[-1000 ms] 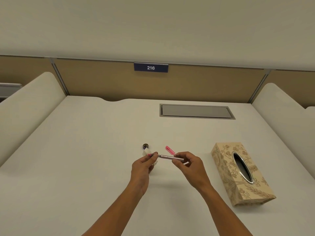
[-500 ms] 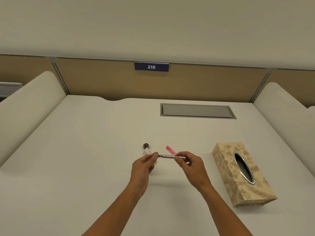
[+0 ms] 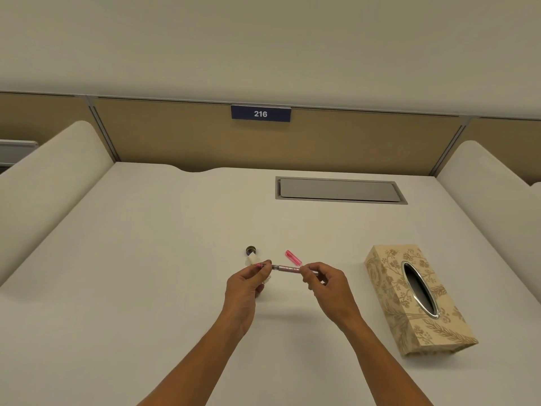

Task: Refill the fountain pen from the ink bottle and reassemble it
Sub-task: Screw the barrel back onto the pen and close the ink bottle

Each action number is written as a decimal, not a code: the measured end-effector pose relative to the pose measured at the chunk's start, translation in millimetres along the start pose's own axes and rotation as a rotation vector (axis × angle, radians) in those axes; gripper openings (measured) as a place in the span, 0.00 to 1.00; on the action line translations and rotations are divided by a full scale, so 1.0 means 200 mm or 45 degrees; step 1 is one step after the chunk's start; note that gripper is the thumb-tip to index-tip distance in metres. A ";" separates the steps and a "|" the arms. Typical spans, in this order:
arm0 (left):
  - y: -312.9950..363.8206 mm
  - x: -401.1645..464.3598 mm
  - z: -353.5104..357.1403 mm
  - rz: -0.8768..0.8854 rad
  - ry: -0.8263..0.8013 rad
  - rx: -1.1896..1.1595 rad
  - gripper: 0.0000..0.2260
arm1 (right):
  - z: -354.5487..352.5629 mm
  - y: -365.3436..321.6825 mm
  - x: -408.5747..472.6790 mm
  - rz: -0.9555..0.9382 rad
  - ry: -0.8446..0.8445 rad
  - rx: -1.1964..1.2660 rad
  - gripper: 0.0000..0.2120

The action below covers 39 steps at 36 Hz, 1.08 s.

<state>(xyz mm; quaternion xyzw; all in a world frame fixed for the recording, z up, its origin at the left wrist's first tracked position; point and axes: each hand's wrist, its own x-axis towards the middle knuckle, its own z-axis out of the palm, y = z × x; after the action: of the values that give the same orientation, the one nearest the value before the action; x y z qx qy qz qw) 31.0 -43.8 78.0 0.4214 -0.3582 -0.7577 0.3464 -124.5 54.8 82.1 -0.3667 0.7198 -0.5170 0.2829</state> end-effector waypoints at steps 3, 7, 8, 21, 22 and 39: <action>0.00 0.00 0.00 0.007 -0.001 -0.003 0.06 | 0.00 -0.01 0.00 0.020 -0.027 -0.022 0.10; 0.00 0.01 -0.01 0.020 0.000 -0.013 0.05 | -0.01 -0.01 0.00 0.024 -0.061 0.022 0.04; 0.00 0.01 -0.01 0.023 0.004 -0.016 0.05 | -0.01 -0.01 0.00 0.018 -0.066 0.035 0.05; 0.00 -0.01 0.00 0.023 0.008 0.004 0.07 | -0.02 -0.01 -0.02 -0.017 -0.061 -0.011 0.04; 0.00 -0.01 0.00 0.022 0.006 0.002 0.07 | -0.02 -0.01 -0.02 -0.009 -0.057 -0.019 0.05; -0.01 -0.02 0.00 0.016 0.017 0.011 0.07 | -0.01 -0.06 -0.04 -0.072 -0.055 -0.013 0.05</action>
<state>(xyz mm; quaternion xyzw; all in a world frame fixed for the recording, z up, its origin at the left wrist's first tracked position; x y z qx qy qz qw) 32.8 -39.8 78.0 0.4258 -0.3617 -0.7511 0.3518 -118.5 59.9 94.2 -0.3995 0.7055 -0.5132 0.2816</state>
